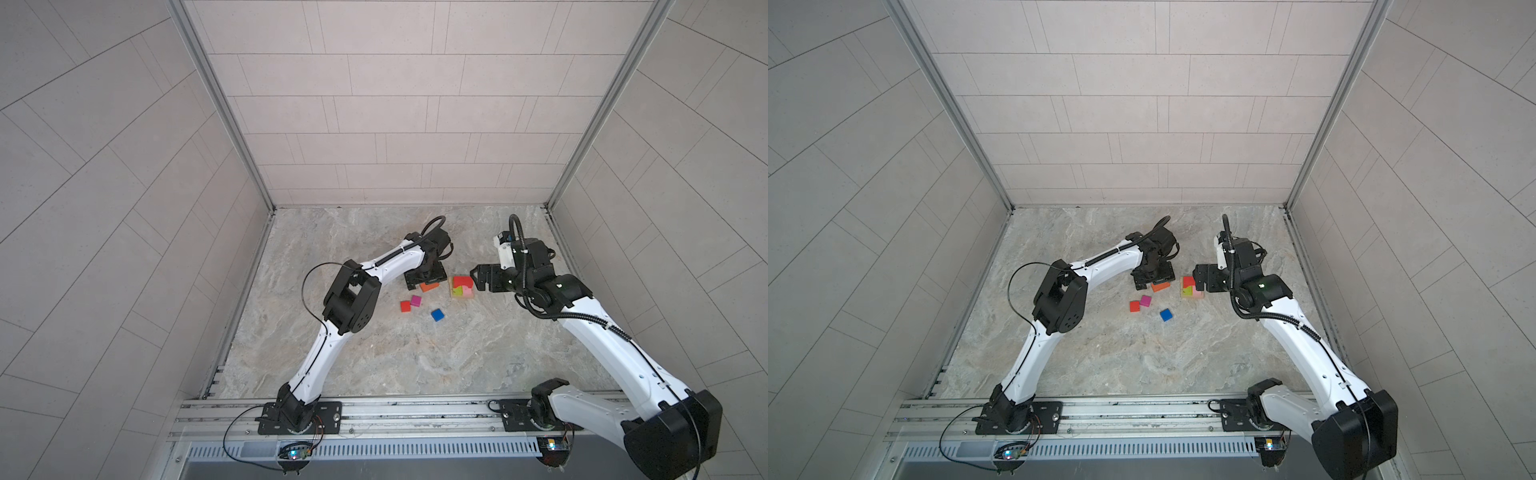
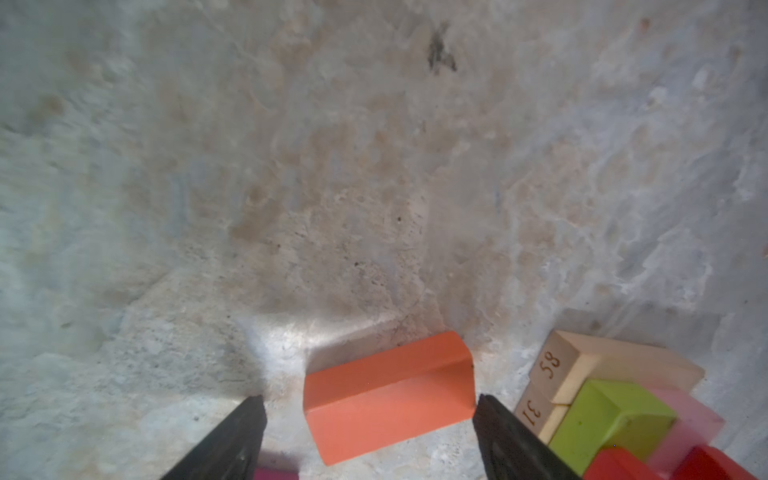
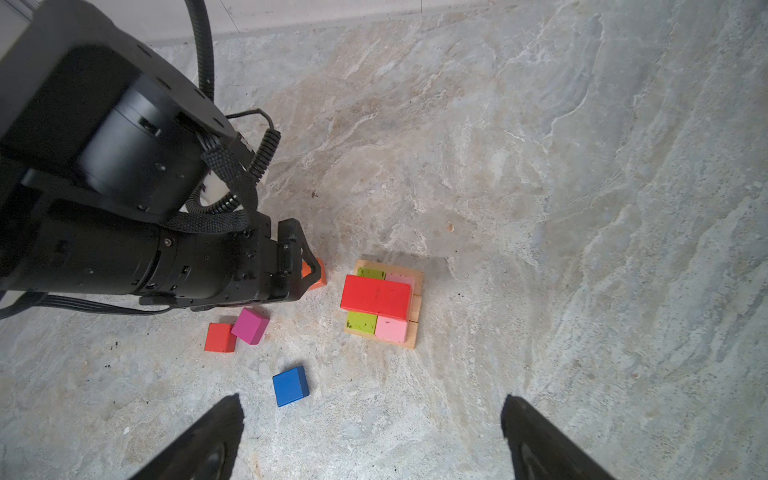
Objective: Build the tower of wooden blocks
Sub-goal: 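Lower the left gripper onto the orange rectangular block and close on it, then lift the orange block with the left gripper and carry it toward the tower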
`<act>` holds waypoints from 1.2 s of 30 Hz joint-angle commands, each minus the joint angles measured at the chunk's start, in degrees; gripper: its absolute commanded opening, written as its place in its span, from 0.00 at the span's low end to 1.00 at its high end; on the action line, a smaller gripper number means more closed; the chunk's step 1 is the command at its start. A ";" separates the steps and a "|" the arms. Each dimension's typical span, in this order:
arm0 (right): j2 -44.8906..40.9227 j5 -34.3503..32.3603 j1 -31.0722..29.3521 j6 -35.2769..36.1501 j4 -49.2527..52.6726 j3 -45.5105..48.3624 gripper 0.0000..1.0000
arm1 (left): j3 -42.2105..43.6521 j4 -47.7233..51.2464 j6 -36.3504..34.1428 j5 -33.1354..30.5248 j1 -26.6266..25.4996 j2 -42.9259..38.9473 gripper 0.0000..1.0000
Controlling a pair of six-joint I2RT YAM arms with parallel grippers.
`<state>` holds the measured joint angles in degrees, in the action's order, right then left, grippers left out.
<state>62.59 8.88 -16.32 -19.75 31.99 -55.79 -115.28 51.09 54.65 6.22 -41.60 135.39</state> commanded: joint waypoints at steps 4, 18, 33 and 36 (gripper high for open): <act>-1.22 0.54 0.49 -0.46 -0.30 0.51 0.98 | -2.06 -0.18 1.68 -0.37 -0.14 2.04 0.85; -1.24 1.15 1.07 -0.77 -0.81 0.98 0.97 | -1.55 3.20 0.40 -3.70 -0.05 3.21 0.80; -0.54 2.18 1.59 -1.17 -1.23 0.96 0.97 | 2.32 5.79 -6.48 -7.18 1.90 -0.54 0.59; -0.39 2.38 1.63 -1.17 -1.23 0.95 0.97 | 4.44 5.79 -9.06 -7.54 2.46 -1.97 0.59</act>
<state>62.57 10.87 -14.94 -20.45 31.05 -54.92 -113.56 53.43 49.23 1.39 -40.27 135.20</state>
